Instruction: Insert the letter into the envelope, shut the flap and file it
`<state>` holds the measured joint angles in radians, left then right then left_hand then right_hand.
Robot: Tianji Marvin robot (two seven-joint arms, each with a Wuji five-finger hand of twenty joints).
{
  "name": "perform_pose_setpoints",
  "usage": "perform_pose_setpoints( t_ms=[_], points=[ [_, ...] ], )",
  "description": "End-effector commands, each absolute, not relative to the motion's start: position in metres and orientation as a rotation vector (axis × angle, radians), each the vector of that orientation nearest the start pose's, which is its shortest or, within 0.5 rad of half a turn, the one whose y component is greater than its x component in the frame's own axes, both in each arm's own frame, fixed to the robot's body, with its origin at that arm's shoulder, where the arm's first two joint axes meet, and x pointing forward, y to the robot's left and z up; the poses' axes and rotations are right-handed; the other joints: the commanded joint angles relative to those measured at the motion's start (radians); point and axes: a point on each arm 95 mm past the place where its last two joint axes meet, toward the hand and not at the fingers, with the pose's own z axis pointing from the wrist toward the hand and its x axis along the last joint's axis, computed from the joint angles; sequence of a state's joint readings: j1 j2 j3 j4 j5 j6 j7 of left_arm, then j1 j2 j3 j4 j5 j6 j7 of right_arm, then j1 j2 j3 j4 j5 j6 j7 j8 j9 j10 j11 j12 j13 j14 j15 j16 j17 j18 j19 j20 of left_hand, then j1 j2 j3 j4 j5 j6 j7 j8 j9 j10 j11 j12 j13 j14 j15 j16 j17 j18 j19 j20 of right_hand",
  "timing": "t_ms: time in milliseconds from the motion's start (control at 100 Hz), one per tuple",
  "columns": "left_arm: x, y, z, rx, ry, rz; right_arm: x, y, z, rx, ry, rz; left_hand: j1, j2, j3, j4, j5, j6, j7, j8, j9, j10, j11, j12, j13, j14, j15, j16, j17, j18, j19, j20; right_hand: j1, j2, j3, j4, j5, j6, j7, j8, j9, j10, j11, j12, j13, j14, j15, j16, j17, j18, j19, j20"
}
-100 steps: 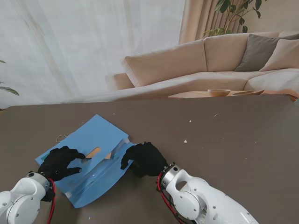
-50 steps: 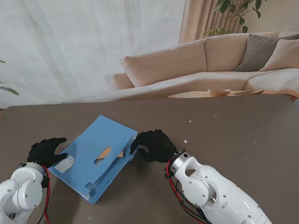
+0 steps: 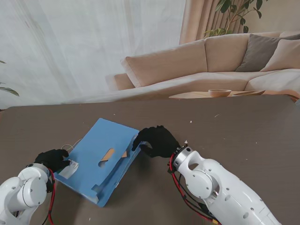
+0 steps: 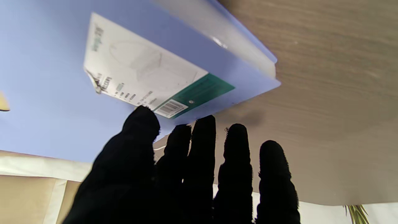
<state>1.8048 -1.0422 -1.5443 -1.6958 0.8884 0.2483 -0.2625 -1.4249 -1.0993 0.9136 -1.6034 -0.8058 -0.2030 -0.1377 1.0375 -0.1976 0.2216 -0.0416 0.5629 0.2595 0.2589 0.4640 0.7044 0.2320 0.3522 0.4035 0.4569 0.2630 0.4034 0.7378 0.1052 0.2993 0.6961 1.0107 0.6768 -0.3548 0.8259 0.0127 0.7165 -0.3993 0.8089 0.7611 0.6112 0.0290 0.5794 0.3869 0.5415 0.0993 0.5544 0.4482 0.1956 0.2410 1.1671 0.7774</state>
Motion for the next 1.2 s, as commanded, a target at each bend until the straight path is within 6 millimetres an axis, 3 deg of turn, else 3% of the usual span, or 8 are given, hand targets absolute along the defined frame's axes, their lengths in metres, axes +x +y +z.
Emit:
perform_pose_setpoints(
  t_ms=[0, 150, 420, 660, 810, 920, 990, 1190],
  points=[
    [0.343, 0.128, -0.351, -1.754, 1.356, -0.997, 0.389, 0.115, -0.302, 1.033, 1.630, 1.998, 0.056, 0.008, 0.026, 0.015, 0.050, 0.019, 0.036, 0.040, 0.059, -0.020, 0.066, 0.031, 0.015, 0.012, 0.056, 0.020, -0.025, 0.017, 0.089, -0.049, 0.030, 0.046, -0.042, -0.049, -0.010, -0.054, 0.038, -0.041, -0.039, -0.018, -0.009, -0.010, -0.020, 0.000, -0.002, 0.004, -0.012, -0.009, 0.018, 0.006],
    [0.332, 0.119, -0.349, -1.777, 1.429, -1.020, 0.399, 0.121, -0.300, 1.022, 1.604, 2.004, 0.083, -0.004, 0.020, 0.011, 0.060, 0.022, 0.062, 0.063, 0.081, -0.023, 0.092, 0.047, 0.019, 0.009, 0.131, 0.010, -0.035, 0.019, 0.175, -0.109, -0.065, -0.036, -0.027, -0.068, -0.189, 0.021, -0.093, -0.382, -0.067, -0.022, -0.015, -0.018, -0.030, 0.001, -0.006, 0.006, -0.017, -0.010, 0.013, 0.008],
    [0.317, 0.104, -0.349, -1.809, 1.520, -1.068, 0.409, 0.134, -0.306, 1.121, 1.501, 1.933, 0.090, -0.009, 0.017, 0.010, 0.065, 0.023, 0.074, 0.065, 0.092, -0.020, 0.098, 0.062, 0.024, 0.014, 0.155, 0.008, -0.037, 0.021, 0.193, -0.121, -0.287, -0.102, -0.067, -0.043, -0.405, 0.345, -0.379, -0.388, -0.188, 0.023, -0.004, -0.021, -0.073, 0.036, -0.005, 0.020, -0.024, 0.001, 0.012, 0.018],
    [0.306, 0.088, -0.347, -1.806, 1.608, -1.099, 0.412, 0.133, -0.313, 1.205, 1.398, 1.841, 0.092, -0.014, 0.016, 0.011, 0.068, 0.021, 0.081, 0.063, 0.098, -0.017, 0.095, 0.065, 0.028, 0.012, 0.164, 0.004, -0.037, 0.022, 0.202, -0.130, -0.313, -0.086, -0.112, -0.039, -0.475, 0.460, -0.416, -0.402, -0.287, 0.056, 0.052, -0.017, -0.110, 0.062, 0.025, 0.038, -0.016, 0.008, 0.045, 0.041],
    [0.301, 0.079, -0.344, -1.800, 1.655, -1.111, 0.406, 0.126, -0.319, 1.247, 1.365, 1.781, 0.091, -0.013, 0.017, 0.011, 0.067, 0.021, 0.080, 0.060, 0.096, -0.017, 0.091, 0.062, 0.026, 0.014, 0.165, 0.001, -0.038, 0.022, 0.204, -0.135, -0.315, -0.107, -0.088, -0.038, -0.414, 0.464, -0.147, -0.125, -0.187, 0.046, 0.248, 0.117, 0.012, 0.070, 0.169, 0.104, 0.105, 0.014, 0.192, 0.089],
    [0.296, 0.072, -0.343, -1.799, 1.685, -1.131, 0.401, 0.122, -0.325, 1.296, 1.333, 1.796, 0.090, -0.013, 0.017, 0.011, 0.067, 0.020, 0.080, 0.059, 0.094, -0.016, 0.087, 0.056, 0.026, 0.016, 0.166, 0.000, -0.039, 0.022, 0.205, -0.137, -0.283, -0.117, -0.036, -0.038, -0.192, 0.371, 0.015, -0.010, 0.049, 0.039, 0.306, 0.170, 0.179, 0.078, 0.270, 0.130, 0.228, 0.041, 0.283, 0.087],
    [0.294, 0.067, -0.341, -1.796, 1.705, -1.144, 0.397, 0.121, -0.329, 1.330, 1.342, 1.823, 0.087, -0.011, 0.017, 0.011, 0.065, 0.020, 0.078, 0.056, 0.093, -0.016, 0.085, 0.052, 0.024, 0.014, 0.165, -0.001, -0.039, 0.023, 0.206, -0.139, -0.206, -0.176, -0.004, -0.106, -0.078, 0.295, 0.139, -0.143, 0.194, 0.035, 0.277, 0.165, 0.273, 0.093, 0.296, 0.121, 0.272, 0.062, 0.309, 0.054],
    [0.289, 0.052, -0.339, -1.803, 1.748, -1.176, 0.385, 0.130, -0.337, 1.400, 1.418, 1.907, 0.084, -0.010, 0.022, 0.012, 0.057, 0.012, 0.069, 0.050, 0.077, -0.018, 0.072, 0.039, 0.014, 0.013, 0.158, -0.005, -0.044, 0.022, 0.205, -0.143, -0.154, -0.164, 0.025, -0.105, 0.078, 0.283, 0.171, -0.358, 0.388, 0.057, 0.145, 0.066, 0.384, 0.109, 0.250, 0.082, 0.323, 0.101, 0.315, 0.024]
  ],
)
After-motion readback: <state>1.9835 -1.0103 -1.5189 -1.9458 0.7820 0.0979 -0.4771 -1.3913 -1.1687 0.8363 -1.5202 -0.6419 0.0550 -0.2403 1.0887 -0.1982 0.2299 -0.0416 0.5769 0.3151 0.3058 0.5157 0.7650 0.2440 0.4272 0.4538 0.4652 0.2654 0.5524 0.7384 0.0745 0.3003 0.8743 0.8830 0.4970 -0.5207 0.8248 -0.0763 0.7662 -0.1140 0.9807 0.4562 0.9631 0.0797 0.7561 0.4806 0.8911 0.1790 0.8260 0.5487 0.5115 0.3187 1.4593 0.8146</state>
